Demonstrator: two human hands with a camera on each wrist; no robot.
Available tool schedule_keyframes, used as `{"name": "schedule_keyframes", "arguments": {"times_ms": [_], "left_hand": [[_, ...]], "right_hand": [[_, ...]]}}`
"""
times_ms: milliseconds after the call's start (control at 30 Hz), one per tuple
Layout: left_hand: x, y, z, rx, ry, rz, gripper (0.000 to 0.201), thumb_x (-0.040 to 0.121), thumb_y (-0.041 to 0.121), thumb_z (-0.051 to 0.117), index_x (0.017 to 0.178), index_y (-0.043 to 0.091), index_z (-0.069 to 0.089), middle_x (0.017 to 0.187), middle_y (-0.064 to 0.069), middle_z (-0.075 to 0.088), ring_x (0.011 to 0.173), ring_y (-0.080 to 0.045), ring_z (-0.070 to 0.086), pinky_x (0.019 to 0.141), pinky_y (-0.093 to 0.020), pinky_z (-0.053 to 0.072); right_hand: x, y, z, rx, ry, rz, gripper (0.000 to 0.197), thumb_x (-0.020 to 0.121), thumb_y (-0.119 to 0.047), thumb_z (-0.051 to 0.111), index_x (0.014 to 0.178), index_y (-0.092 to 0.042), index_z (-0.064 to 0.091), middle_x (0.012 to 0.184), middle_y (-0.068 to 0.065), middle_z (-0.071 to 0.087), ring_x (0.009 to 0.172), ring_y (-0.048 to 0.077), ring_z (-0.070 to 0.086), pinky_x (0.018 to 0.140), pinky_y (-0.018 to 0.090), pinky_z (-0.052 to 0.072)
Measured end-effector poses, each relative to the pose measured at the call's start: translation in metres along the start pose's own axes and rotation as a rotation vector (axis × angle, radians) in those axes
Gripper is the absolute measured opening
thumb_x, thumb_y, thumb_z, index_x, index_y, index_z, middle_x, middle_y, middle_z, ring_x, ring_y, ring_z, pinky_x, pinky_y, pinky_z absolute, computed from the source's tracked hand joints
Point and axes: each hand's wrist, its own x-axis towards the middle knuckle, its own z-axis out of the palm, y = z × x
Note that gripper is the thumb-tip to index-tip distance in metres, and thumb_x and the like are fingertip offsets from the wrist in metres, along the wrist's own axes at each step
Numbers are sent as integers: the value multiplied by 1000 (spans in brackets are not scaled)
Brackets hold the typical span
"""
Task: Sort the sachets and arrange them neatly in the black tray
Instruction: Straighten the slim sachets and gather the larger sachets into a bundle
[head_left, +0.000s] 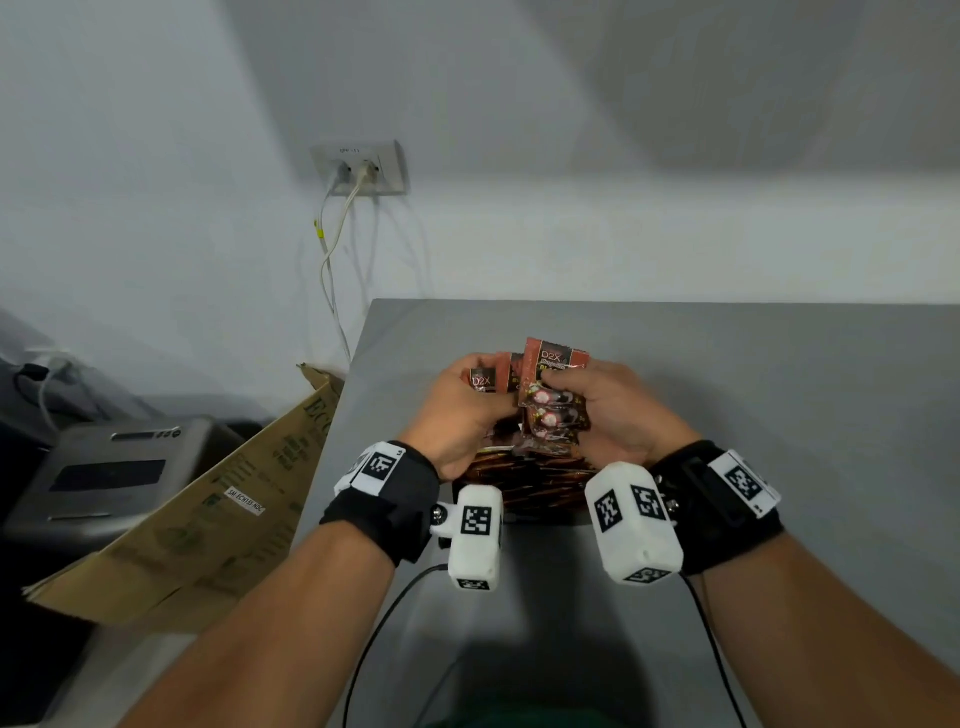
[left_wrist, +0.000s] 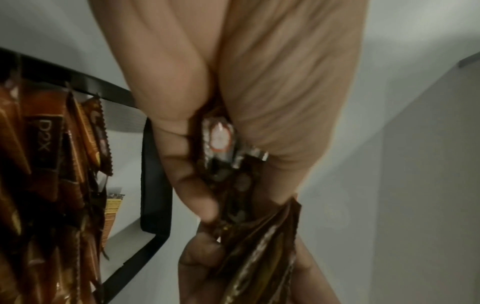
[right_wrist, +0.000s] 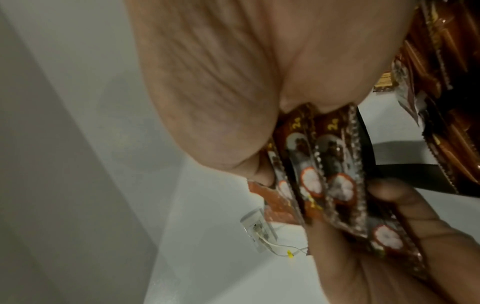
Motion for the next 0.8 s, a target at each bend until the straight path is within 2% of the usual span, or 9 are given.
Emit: {"name": "schedule_keyframes", "arguments": {"times_ms": [100,200,300,367,467,567,700,767,800], "left_hand": [[0,1,-5,-113,-44,-99,22,93,-3,51,110,7,62,95,-13,70,76,-20,71,60,-32,58],[1,2,-12,-252,-37,-155,34,91,-6,37,117,1,57,99,-22,69,83,-31,72,71,-42,62],[2,2,-14,-196,-29,-95,29,93,-13,47,118,-2,58,97,-22,70,75,-26,72,76,-47,62],[2,1,-12,-133,-5,-54,26,92,-13,55,113,2,61,97,-19,69,75,-25,70,72,-44,63],[4,-1,-6,-63,70,-12,25,90,-12,59,107,6,61,89,-17,69,71,-27,68,57,-35,60],[4,-4,-1,-29,93,29,25,88,-13,62,105,5,62,88,-15,71,68,-25,70,58,-39,60],[3,-3,-2,-78,43,-9,17,91,-6,59,99,8,62,87,-11,70,71,-23,69,60,-36,59],[2,-1,-6,-193,-12,-83,13,94,5,52,103,9,62,91,-13,67,74,-22,67,63,-36,56],[2,0,-9,-249,-24,-115,19,92,11,50,107,8,62,91,-14,66,73,-21,63,62,-34,53]], "right_hand": [[3,0,-4,79,46,-21,32,96,-8,56,122,9,63,122,33,65,104,47,67,85,55,58],[4,-4,-12,192,90,-63,23,97,-4,55,112,10,65,110,32,68,89,41,73,68,43,61],[1,-7,-16,248,49,-111,29,97,-3,55,120,13,61,112,32,68,94,41,71,76,47,60],[-2,-6,-13,191,0,-109,33,95,-4,56,124,12,61,117,33,67,99,42,70,81,48,60],[-3,0,-8,70,-27,-47,34,94,-4,58,125,11,60,120,35,65,110,50,64,95,61,53],[-2,3,-6,14,-20,3,32,95,-3,59,124,11,61,121,37,63,109,53,62,99,73,43],[0,4,-4,57,17,4,33,94,-3,59,123,13,61,121,37,63,105,50,63,101,71,43],[1,2,-6,112,38,-19,34,94,-4,58,124,13,61,119,36,65,106,48,65,99,66,48],[2,1,-8,154,57,-35,32,95,-3,58,122,14,61,116,36,66,103,47,67,95,62,52]]}}
